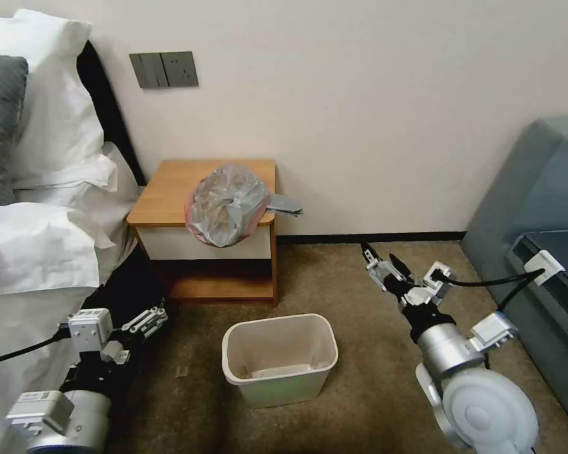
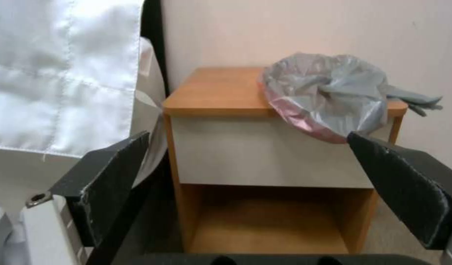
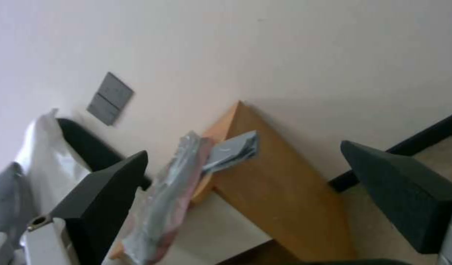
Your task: Pick up the garbage bag from the table and place it over the trash can.
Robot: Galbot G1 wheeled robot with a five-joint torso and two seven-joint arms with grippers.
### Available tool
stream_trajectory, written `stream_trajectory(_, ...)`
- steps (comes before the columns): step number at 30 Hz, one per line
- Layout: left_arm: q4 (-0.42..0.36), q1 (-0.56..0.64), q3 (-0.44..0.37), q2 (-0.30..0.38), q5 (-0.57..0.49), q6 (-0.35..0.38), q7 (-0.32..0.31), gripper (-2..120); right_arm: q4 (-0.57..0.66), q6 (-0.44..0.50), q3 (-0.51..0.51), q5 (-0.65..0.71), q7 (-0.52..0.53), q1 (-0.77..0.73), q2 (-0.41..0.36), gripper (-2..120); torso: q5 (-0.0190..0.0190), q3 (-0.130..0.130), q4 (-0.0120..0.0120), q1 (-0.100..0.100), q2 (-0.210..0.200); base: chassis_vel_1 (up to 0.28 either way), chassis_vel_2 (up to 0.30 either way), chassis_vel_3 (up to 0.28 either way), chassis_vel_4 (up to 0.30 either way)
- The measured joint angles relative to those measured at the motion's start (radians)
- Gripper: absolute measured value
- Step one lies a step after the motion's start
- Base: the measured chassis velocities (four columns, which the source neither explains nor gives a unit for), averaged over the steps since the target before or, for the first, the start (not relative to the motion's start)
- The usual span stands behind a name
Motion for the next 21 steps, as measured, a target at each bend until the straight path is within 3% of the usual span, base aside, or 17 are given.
stream_trajectory(9, 0.000, 0.007, -0.003, -0.008, 0.002, 0.000, 0.000, 100, -0.066, -0.017, -0.029, 0.223, 0.011, 0.098, -0.019, 100, 0.0000, 0.000, 0.0002, 0.000, 0.000, 0.000, 0.000, 0.000, 0.000)
stream_trajectory(11, 0.000, 0.008, -0.003, -0.008, 0.002, 0.000, 0.000, 100, -0.081, -0.016, -0.044, 0.232, 0.020, 0.117, -0.017, 100, -0.0007, 0.000, -0.0006, 0.000, 0.000, 0.000, 0.000, 0.000, 0.000)
stream_trajectory(13, 0.000, 0.010, -0.003, -0.009, 0.004, -0.001, 0.001, 100, -0.127, -0.014, -0.096, 0.245, 0.048, 0.174, -0.005, 100, 0.0009, 0.000, 0.0004, 0.000, 0.000, 0.000, 0.000, 0.000, 0.000)
stream_trajectory(16, 0.000, 0.010, -0.002, -0.011, 0.007, -0.002, 0.002, 100, -0.150, -0.011, -0.114, 0.257, 0.055, 0.207, 0.000, 100, -0.0009, 0.000, 0.0007, 0.000, 0.000, 0.000, 0.000, 0.000, 0.000)
stream_trajectory(21, 0.000, 0.018, -0.003, -0.016, 0.011, -0.005, 0.009, 100, -0.175, -0.011, -0.123, 0.304, 0.062, 0.244, 0.016, 100, 0.0000, 0.000, 0.0000, 0.000, 0.000, 0.000, 0.000, 0.000, 0.000)
